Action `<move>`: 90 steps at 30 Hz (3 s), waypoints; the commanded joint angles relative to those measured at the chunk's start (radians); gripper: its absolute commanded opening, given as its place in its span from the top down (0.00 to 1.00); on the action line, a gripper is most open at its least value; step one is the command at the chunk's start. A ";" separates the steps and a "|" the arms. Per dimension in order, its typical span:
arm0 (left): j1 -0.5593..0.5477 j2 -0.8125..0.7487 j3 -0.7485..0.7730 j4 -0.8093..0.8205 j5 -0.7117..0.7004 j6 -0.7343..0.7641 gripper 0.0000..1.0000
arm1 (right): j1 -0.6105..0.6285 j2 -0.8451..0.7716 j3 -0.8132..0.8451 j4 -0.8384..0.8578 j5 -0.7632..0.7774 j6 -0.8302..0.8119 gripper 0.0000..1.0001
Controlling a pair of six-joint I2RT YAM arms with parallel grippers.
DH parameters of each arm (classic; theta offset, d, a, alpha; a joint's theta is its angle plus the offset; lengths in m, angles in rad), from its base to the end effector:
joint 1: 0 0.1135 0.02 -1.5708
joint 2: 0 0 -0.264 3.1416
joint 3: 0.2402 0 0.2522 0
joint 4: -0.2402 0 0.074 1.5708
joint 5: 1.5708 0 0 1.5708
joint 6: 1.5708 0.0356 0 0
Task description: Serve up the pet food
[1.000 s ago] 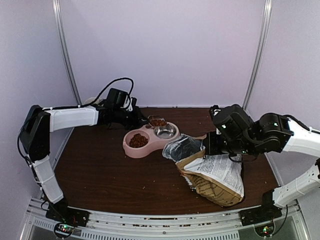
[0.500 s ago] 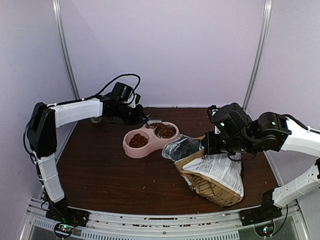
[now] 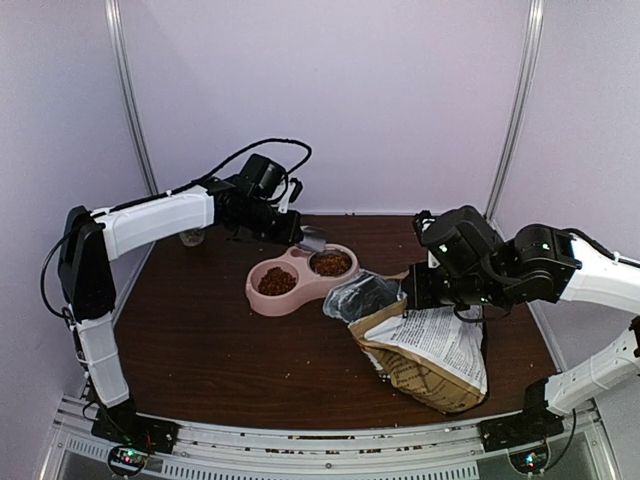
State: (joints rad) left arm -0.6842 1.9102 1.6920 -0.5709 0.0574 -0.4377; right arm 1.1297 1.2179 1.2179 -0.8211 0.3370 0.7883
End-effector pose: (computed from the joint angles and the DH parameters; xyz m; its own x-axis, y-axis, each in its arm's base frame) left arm 0.3375 -0.2779 0.2902 -0.7789 0.0892 -0.6208 0.3668 0.8677 -0.3355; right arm 0.1161 0.2184 0.3425 -0.7573 -0.0364 -0.6521 -0.3123 0.8971 0.3126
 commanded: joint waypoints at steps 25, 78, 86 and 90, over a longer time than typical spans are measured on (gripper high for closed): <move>-0.193 -0.358 -0.828 0.755 0.066 -0.413 1.00 | -0.014 -0.134 -0.136 0.088 0.003 0.020 1.00; -0.260 -0.394 -0.660 0.557 0.273 -0.461 0.16 | -0.014 -0.177 -0.174 0.241 -0.106 0.028 1.00; -0.288 -0.262 -0.603 0.714 0.401 -0.522 0.51 | -0.014 -0.210 -0.211 0.301 -0.134 0.021 1.00; -0.296 -0.232 -0.650 0.894 0.429 -0.614 1.00 | -0.015 -0.245 -0.202 0.261 -0.110 0.009 0.79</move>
State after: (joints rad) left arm -0.9668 1.6581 1.0576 0.0708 0.4099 -0.9600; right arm 1.1149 1.0252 1.0073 -0.5705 0.2165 0.8112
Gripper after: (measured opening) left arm 0.195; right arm 0.053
